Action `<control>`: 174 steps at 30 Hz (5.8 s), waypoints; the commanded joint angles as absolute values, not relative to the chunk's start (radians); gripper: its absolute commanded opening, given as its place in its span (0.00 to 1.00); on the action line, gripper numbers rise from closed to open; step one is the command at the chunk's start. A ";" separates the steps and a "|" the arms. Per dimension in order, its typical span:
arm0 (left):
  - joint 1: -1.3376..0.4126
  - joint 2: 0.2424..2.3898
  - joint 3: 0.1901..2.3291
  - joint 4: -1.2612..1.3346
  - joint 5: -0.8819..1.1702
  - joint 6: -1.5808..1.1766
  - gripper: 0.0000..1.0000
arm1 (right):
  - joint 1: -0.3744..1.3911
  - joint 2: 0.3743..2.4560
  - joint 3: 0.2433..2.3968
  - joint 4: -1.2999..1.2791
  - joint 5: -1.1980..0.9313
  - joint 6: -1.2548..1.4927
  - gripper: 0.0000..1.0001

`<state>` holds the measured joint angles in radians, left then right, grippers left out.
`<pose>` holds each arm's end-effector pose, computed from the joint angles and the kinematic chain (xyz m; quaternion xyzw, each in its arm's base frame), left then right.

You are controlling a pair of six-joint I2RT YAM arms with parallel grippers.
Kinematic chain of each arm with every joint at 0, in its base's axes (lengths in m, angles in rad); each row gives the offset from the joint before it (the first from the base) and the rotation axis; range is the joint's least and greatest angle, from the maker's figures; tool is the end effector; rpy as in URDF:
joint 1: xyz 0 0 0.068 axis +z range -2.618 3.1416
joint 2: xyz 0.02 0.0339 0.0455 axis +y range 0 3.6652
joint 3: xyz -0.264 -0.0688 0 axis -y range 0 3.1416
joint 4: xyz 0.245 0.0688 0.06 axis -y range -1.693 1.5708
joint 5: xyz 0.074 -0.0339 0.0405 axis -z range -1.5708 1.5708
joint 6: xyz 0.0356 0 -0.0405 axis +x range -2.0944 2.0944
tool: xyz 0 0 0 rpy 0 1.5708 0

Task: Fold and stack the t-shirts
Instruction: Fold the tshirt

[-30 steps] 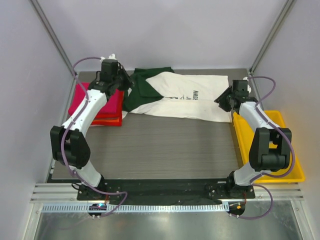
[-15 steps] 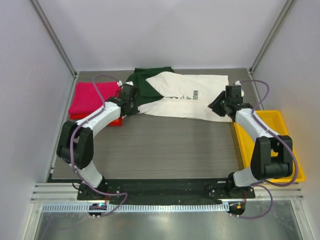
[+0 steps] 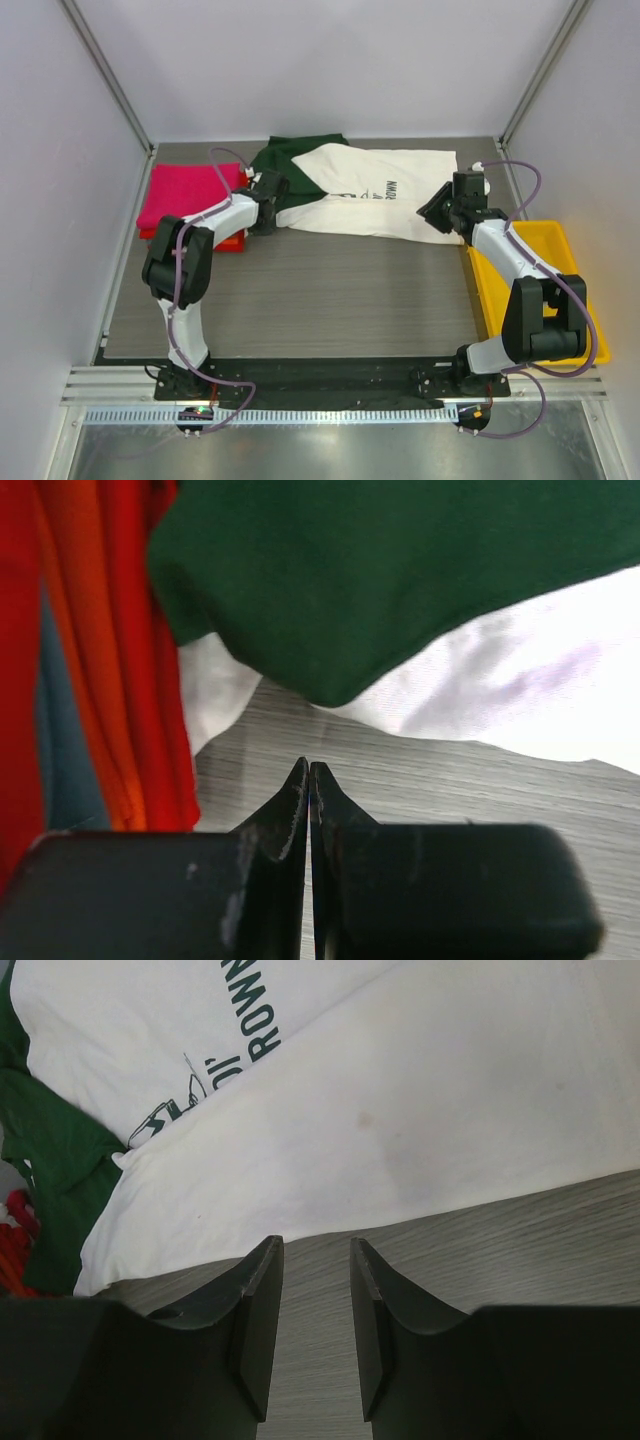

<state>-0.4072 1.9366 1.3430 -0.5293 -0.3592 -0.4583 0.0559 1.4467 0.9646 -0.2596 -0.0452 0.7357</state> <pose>0.3700 -0.1460 0.1760 -0.0642 0.9580 0.0665 0.2714 0.3124 0.0191 0.2410 0.2965 0.8657 0.1743 0.3636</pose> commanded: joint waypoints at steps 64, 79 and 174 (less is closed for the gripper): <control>-0.245 1.474 0.907 -0.023 -0.115 -0.879 0.49 | 0.054 1.543 0.676 0.064 0.531 1.285 0.47; -0.216 1.543 0.893 0.060 -0.069 -0.923 0.60 | 0.057 1.482 0.684 0.006 0.548 1.223 0.01; -0.158 1.770 0.982 0.126 -0.278 -0.916 0.00 | 0.012 1.158 0.546 -0.210 0.449 1.100 0.01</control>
